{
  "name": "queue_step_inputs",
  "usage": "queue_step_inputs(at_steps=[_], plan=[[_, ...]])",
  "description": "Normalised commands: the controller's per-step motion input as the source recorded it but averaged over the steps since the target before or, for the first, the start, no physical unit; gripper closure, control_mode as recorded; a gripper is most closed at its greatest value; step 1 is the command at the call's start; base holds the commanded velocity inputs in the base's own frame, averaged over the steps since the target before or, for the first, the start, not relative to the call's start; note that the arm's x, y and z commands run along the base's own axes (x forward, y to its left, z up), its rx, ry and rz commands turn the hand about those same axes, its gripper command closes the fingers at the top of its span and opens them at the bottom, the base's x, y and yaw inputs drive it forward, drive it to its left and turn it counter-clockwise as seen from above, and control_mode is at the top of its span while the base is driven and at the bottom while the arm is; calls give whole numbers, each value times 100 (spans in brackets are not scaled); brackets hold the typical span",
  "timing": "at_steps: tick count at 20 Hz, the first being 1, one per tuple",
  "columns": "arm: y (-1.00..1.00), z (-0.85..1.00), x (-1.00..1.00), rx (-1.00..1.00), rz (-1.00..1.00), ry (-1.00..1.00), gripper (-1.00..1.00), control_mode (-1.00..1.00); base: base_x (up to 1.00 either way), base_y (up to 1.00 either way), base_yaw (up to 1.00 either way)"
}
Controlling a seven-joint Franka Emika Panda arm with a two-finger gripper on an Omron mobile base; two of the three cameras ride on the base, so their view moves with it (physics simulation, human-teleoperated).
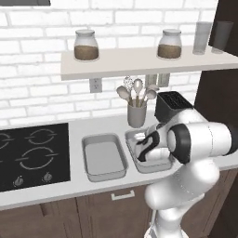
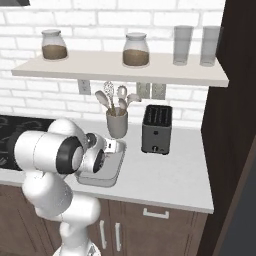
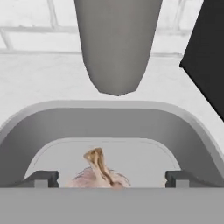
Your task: Place one garlic and one steak in each tupperware on the nearby counter, to pack two identical lunches.
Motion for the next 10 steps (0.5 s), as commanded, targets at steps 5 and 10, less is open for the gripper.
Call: queue_step_inputs(at_steps=[5,10], plan=[[0,100,-85,5,-6,3,-100,-100,0,0,0],[0,100,-100,4,-2,14,-100,-100,0,0,0]])
